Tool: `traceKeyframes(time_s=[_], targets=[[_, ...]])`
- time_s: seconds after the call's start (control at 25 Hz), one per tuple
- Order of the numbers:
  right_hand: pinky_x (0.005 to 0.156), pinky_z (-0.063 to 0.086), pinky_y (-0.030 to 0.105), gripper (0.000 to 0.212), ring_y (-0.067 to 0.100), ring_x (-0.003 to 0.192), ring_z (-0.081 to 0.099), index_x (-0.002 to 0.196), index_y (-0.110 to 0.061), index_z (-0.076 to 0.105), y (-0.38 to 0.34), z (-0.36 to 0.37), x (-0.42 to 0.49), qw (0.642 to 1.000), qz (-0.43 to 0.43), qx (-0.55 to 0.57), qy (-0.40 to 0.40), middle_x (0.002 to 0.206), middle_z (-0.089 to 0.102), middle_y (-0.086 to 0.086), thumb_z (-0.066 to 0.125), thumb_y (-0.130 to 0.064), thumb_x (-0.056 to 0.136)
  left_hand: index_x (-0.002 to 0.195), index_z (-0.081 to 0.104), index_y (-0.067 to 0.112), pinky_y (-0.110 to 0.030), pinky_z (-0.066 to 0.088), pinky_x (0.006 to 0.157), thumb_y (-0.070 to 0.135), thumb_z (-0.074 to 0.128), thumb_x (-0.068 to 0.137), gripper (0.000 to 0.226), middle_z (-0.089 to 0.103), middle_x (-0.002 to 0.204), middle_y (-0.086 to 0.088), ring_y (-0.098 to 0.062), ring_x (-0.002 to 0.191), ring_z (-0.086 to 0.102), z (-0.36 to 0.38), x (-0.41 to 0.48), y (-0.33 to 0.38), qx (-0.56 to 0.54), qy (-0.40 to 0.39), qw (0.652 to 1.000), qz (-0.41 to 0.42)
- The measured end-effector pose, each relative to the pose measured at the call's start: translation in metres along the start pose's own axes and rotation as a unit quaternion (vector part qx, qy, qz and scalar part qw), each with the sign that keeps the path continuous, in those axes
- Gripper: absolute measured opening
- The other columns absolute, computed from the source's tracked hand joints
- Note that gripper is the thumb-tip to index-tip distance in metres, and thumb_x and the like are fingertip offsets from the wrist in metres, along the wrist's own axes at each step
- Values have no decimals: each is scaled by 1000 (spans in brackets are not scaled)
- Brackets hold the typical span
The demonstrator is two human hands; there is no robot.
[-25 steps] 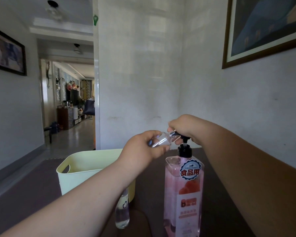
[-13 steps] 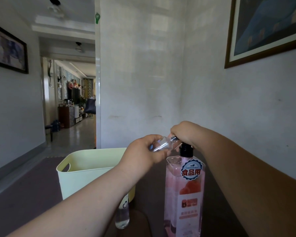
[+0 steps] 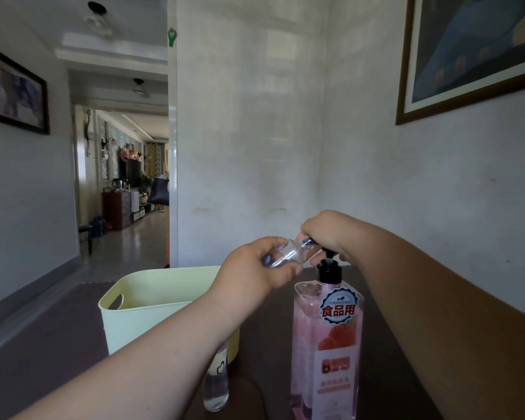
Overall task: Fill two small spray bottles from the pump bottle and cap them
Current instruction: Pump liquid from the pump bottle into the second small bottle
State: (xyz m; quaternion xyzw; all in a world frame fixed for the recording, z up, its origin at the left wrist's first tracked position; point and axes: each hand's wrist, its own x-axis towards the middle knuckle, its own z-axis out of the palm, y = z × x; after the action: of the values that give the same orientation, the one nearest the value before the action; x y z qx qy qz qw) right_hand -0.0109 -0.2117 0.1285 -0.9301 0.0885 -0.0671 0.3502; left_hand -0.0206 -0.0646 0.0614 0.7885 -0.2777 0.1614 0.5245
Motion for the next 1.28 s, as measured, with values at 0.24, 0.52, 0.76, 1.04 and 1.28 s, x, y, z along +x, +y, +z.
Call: traceKeyframes(time_s=[0.24, 0.52, 0.76, 1.04, 1.28], targets=[[82, 54, 35, 15, 29, 85, 65, 99, -5, 59, 9, 9, 9, 999, -25, -22, -1, 90, 69, 15, 44, -7, 92, 101, 68, 26, -17, 44, 72, 26, 74, 76, 26, 71, 93, 1, -10, 83, 61, 5, -5, -6, 11, -4, 1000, -4], [66, 46, 27, 21, 21, 69, 56, 104, -1, 61, 4, 2, 2, 999, -26, -34, 8, 81, 61, 8, 45, -11, 94, 89, 66, 35, -7, 40, 62, 26, 75, 74, 19, 66, 79, 8, -8, 74, 57, 2, -2, -2, 10, -3, 1000, -2], [78, 51, 33, 31, 27, 77, 58, 113, 2, 60, -4, -5, -2, 999, -4, 34, 16, 91, 67, 16, 39, -12, 96, 104, 67, 26, -2, 37, 58, 25, 74, 76, 29, 66, 85, 5, -9, 75, 57, -3, 3, 4, 20, 1, 1000, 6], [80, 48, 33, 34, 28, 80, 60, 115, 1, 58, 0, 2, 2, 999, 4, 35, 10, 95, 74, 17, 35, -11, 94, 101, 67, 25, -2, 38, 60, 23, 74, 76, 27, 66, 84, 7, -6, 73, 56, -1, 3, 0, 8, -2, 1000, 10], [76, 48, 32, 34, 25, 82, 55, 122, 1, 58, 6, 11, 2, 999, 14, 33, 9, 110, 65, 18, 43, -10, 94, 98, 67, 27, -4, 39, 63, 25, 75, 75, 25, 69, 86, 6, -5, 74, 57, 5, -2, -7, 0, -7, 1000, 3]])
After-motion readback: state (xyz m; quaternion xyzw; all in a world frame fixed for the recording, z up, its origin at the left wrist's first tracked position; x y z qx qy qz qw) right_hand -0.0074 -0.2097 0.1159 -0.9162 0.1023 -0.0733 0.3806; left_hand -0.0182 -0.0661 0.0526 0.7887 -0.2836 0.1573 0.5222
